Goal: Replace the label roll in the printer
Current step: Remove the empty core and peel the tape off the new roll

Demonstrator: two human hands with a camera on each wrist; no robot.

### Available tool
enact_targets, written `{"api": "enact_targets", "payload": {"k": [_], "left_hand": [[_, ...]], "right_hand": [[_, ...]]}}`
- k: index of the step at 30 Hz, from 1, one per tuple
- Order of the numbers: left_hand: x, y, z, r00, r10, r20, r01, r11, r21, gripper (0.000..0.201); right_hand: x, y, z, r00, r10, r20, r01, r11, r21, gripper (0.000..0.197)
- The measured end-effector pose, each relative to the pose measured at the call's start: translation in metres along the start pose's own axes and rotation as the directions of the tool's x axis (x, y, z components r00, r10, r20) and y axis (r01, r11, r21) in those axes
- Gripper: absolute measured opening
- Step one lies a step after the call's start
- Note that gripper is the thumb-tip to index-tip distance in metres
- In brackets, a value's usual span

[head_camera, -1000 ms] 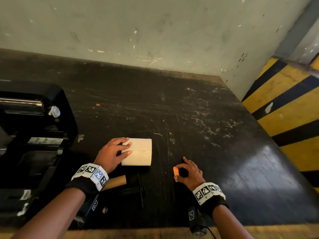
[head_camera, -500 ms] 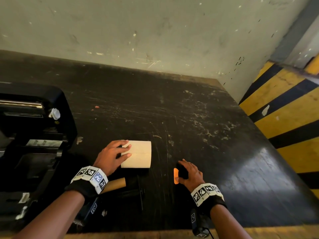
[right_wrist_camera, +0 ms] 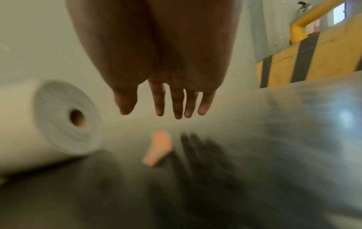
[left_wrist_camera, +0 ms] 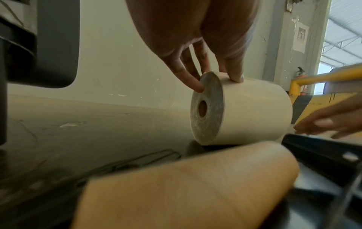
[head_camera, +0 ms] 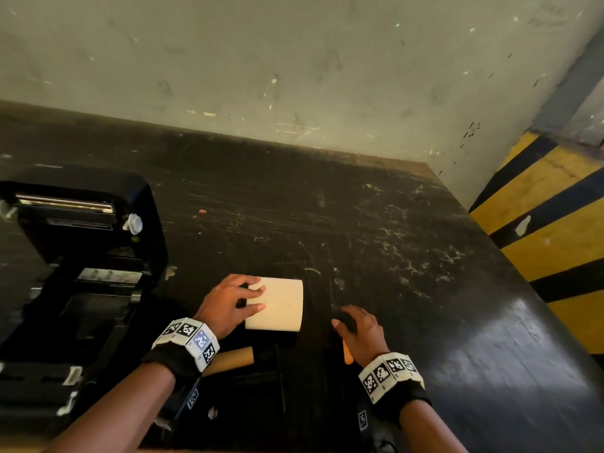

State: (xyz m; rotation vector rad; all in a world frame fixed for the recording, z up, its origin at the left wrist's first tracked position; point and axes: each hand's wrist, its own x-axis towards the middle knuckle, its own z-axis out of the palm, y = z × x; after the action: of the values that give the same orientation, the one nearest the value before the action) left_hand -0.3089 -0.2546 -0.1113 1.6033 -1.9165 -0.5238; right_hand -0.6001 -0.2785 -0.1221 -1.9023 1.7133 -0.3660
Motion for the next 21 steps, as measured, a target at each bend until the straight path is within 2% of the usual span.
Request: {"api": "enact_targets", "payload": {"k": [2,4,8,10,12,13,16,21], "left_hand": [[0.003,0.001,-0.002,1.0,-0.018,-0.004,0.018,0.998,-0.054,0.031],[0.004,0.0,-0.003,0.999,-0.023,-0.023,0.02,0.993,-0.117,0.028],[0.003,-0.007,-0.001,1.0,0.002,0.001,-0.002,0.993,-0.12,0.029],[0.0,-0.007,-0.002,1.0,0.008,0.02,-0.006,0.995,-0.102,0.036],[-0.001,-0.006,-0.001,1.0,0.014,0.002,-0.013,0.994,-0.108,0.049],[-0.002,-0.005,0.0,1.0,0.01,-0.016,-0.012,0.993,-0.116,0.048],[0.0,-0.003,0.002,0.998,0.009,-0.061,-0.016,0.993,-0.117,0.022],[0.0,-0.006,-0.001,0.999,0.04,-0.009,-0.04,0.999,-0.035,0.027]], "right_hand": [[0.003,-0.032,0.002,0.997,-0.078,-0.006,0.078,0.984,0.159,0.048],[0.006,-0.064,0.008,0.993,-0.113,0.027,0.103,0.962,0.252,0.058],[0.016,-0.096,0.028,0.988,-0.123,0.09,0.102,0.972,0.211,0.075],[0.018,-0.096,0.035,0.99,-0.121,0.069,0.106,0.977,0.185,0.073],[0.018,-0.093,0.038,0.991,-0.126,0.046,0.112,0.966,0.234,0.07],[0.019,-0.091,0.039,0.99,-0.132,0.045,0.116,0.958,0.263,0.07],[0.021,-0.087,0.043,0.989,-0.144,0.04,0.125,0.941,0.314,0.071],[0.023,-0.078,0.036,0.973,-0.219,0.067,0.19,0.935,0.3,0.074]]}}
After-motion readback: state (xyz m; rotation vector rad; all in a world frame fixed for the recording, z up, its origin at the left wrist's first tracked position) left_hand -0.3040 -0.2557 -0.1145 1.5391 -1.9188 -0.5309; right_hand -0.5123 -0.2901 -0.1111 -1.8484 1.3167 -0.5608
